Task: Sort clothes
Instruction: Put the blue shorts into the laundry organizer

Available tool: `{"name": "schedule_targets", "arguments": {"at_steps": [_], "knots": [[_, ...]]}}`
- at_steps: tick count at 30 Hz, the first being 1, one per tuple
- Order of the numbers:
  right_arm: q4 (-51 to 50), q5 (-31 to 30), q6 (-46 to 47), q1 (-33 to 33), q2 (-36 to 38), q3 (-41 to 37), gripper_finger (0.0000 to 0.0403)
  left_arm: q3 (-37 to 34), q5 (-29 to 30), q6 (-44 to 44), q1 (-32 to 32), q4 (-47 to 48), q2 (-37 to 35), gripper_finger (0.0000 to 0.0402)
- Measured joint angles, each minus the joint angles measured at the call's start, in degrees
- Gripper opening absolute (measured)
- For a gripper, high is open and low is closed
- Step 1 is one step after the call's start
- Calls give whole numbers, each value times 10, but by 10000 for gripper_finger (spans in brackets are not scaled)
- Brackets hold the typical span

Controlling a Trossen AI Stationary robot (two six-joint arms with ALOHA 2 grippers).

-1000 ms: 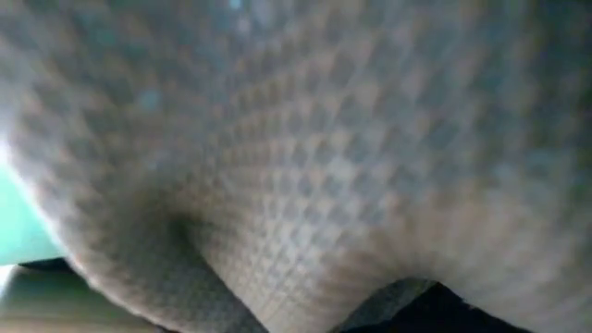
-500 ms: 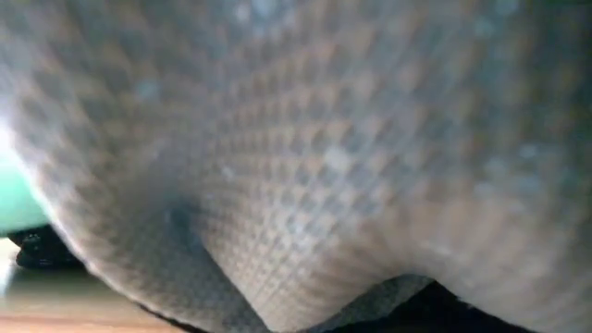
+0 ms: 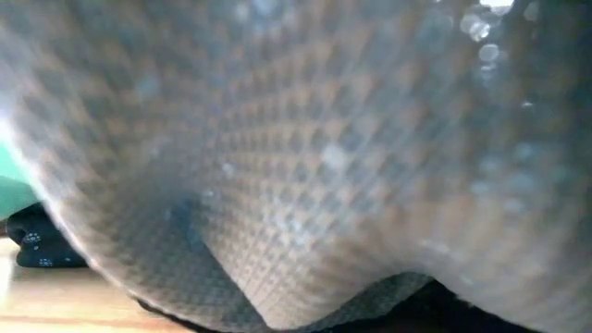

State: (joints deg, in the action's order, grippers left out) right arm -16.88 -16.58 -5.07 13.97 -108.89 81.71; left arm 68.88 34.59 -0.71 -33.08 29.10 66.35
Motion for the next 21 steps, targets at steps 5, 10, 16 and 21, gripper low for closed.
{"name": "schedule_targets", "arguments": {"at_steps": [5,10,16,21], "knots": [[-1,0,-56,-2,-5,0,175,0,0,-1,0,0,0,190],[3,-30,-100,-8,-5,0,238,0,0,-1,0,0,0,190],[-4,21,-106,-34,-22,0,260,0,0,3,0,-1,0,190],[-4,64,-113,-55,-75,1,257,0,0,4,0,-3,0,190]]}}
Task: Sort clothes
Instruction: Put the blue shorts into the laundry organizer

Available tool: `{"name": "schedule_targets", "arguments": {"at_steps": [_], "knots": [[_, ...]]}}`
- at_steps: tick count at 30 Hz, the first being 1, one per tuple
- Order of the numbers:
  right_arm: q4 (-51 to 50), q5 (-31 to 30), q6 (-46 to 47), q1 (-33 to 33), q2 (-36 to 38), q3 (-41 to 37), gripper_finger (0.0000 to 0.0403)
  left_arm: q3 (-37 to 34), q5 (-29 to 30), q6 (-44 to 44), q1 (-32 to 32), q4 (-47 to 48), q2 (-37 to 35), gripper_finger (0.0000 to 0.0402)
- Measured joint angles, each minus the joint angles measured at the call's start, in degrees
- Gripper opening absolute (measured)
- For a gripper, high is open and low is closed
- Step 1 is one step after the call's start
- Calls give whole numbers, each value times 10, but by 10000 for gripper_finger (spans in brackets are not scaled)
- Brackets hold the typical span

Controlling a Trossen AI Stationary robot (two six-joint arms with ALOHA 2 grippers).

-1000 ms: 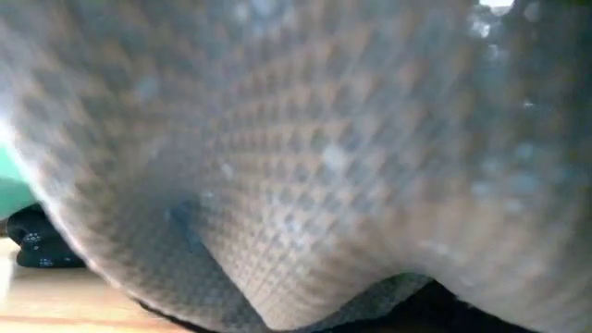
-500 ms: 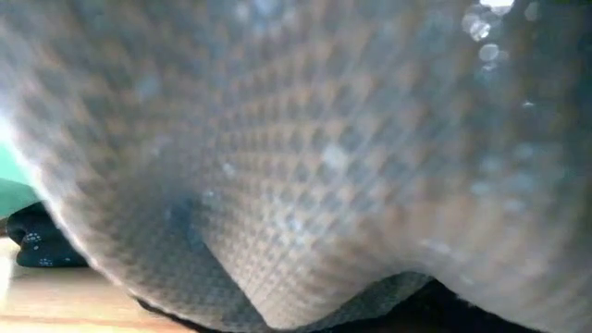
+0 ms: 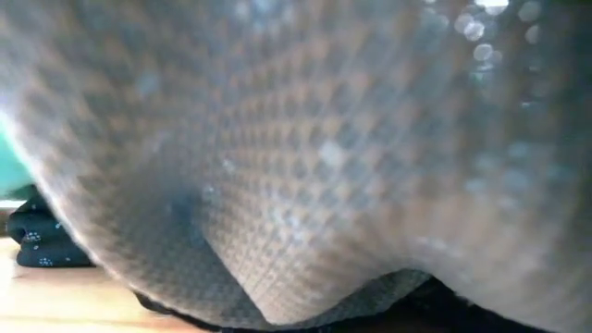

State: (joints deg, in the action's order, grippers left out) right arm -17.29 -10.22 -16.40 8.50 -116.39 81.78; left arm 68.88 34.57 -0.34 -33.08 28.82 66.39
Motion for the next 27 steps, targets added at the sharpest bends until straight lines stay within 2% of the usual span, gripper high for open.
{"name": "schedule_targets", "arguments": {"at_steps": [4,7,9,12,13,20,27], "knots": [[0,0,0,-3,-34,2,244,0,0,0,0,0,0,190],[-2,-2,7,-2,-43,3,203,0,0,0,0,0,0,190],[-3,0,7,1,-43,2,150,0,0,0,0,0,0,190],[-9,-3,2,6,-31,1,42,0,0,0,0,0,0,190],[-13,-5,2,7,-23,1,24,0,0,1,0,0,0,190],[-23,-18,14,27,64,10,6,0,3,5,0,19,0,190],[-39,-16,43,59,193,10,3,-4,45,15,2,49,0,189]]}}
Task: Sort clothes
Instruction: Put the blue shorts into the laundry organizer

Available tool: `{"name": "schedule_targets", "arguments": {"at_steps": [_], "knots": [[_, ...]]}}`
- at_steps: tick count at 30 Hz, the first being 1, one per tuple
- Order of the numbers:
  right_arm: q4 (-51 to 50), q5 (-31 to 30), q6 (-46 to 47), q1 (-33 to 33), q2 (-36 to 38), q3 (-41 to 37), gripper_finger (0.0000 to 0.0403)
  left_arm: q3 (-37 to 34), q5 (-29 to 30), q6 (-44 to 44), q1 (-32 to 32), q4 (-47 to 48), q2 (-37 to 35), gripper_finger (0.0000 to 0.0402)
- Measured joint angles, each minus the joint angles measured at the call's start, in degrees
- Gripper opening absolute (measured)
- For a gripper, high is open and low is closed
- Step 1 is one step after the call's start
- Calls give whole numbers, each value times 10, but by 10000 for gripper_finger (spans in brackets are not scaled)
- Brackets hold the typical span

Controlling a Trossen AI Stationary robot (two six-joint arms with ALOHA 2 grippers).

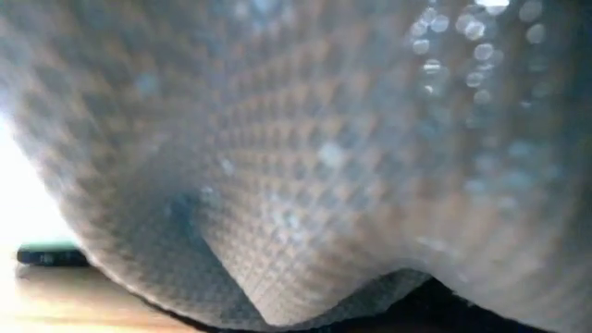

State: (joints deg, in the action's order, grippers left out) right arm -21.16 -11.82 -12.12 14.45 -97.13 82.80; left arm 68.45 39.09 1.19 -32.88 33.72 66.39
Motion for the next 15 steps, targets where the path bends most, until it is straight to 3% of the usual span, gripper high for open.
{"name": "schedule_targets", "arguments": {"at_steps": [6,15], "knots": [[-2,-9,18,25,90,1,3,-33,11,15,16,0,0,189],[-2,-72,4,48,195,1,3,-103,10,67,53,-4,-36,189]]}}
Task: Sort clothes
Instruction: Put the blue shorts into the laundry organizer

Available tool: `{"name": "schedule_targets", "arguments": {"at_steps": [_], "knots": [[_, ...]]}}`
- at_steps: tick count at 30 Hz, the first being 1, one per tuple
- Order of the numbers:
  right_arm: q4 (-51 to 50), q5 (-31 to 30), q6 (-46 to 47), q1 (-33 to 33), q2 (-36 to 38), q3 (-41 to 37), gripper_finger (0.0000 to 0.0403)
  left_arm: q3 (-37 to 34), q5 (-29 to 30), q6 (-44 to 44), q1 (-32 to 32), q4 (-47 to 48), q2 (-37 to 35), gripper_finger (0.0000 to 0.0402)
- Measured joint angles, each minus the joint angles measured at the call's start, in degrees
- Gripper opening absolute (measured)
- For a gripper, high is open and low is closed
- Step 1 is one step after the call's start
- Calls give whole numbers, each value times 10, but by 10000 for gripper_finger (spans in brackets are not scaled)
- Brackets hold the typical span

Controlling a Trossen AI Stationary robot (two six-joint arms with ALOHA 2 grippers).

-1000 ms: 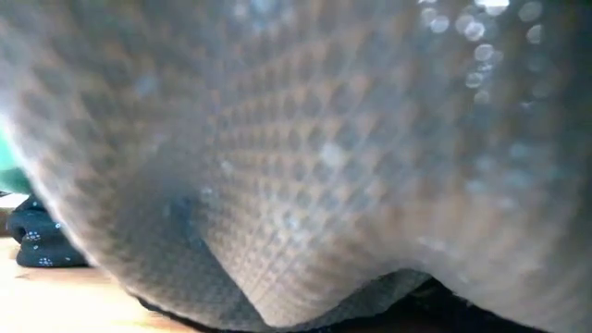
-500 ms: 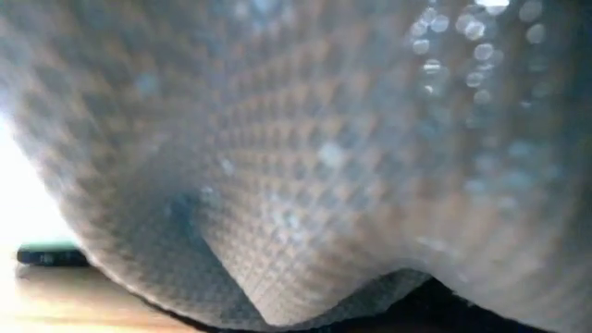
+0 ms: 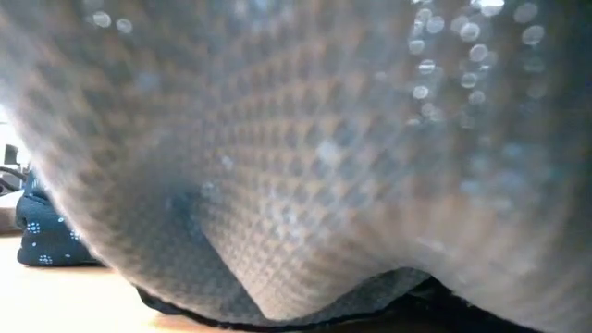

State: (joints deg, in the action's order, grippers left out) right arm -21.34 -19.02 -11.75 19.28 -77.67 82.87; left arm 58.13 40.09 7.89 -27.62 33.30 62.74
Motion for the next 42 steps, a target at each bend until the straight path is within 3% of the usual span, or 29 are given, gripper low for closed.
{"name": "schedule_targets", "arguments": {"at_steps": [6,12,22,34,42], "knots": [[27,-32,-46,-20,43,0,2,-85,-24,33,25,-69,-36,189],[133,-35,-89,-67,64,1,2,-167,-35,38,44,-174,-52,189],[241,-32,-130,-152,70,1,2,-247,-62,59,81,-294,-45,189],[222,-28,-74,-283,48,1,2,-295,-72,68,123,-426,22,189],[174,1,-49,-346,-25,1,1,-295,-149,64,122,-512,56,189]]}}
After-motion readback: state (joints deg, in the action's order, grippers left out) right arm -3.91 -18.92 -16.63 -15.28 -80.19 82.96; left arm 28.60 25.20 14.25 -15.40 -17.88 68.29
